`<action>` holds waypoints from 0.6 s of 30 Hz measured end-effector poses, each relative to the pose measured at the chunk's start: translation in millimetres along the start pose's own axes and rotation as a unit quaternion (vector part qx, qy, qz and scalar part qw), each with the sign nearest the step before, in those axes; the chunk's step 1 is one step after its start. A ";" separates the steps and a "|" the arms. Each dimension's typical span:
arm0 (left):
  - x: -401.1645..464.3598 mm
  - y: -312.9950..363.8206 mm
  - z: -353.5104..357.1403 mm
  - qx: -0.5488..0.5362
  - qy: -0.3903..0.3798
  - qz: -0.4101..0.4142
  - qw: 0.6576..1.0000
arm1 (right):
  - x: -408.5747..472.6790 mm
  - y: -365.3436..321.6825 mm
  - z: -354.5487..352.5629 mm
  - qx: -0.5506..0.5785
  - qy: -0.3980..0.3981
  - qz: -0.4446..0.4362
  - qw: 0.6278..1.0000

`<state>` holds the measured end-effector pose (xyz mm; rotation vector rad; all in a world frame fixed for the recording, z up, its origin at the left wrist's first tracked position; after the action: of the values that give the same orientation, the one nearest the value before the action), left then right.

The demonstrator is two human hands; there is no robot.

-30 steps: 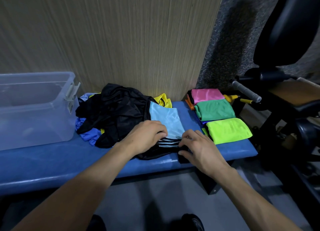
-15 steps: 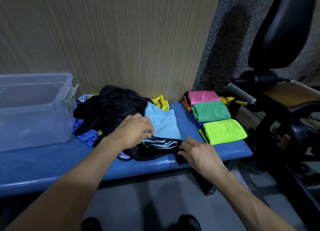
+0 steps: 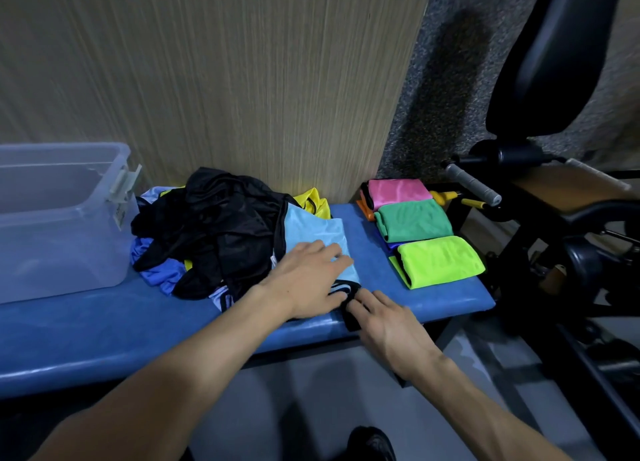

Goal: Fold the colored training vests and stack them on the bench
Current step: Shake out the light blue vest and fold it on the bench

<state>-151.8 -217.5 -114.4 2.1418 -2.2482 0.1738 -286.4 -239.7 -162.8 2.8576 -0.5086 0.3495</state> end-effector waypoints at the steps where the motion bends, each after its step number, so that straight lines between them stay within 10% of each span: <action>1: 1.6 5.5 4.0 -0.033 -0.017 0.020 0.999 | -0.5 -1.7 -0.3 -0.020 0.011 0.000 1.000; 18: 5.2 -6.6 35.3 -0.162 -0.201 -0.024 0.966 | 50.9 49.3 -11.5 0.246 -0.041 0.218 0.944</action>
<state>-143.6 -226.6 -148.6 2.1942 -2.2038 -0.6415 -260.1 -297.7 -129.9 3.2164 -1.2385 0.4908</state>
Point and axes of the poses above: each hand's wrist, its own x-axis towards the middle knuckle, its own z-axis out of the palm, y = z × x, the point moved 6 cm from there along x, towards the middle knuckle, and after that the axes turned 6 degrees about -z, right-handed, at the moved point
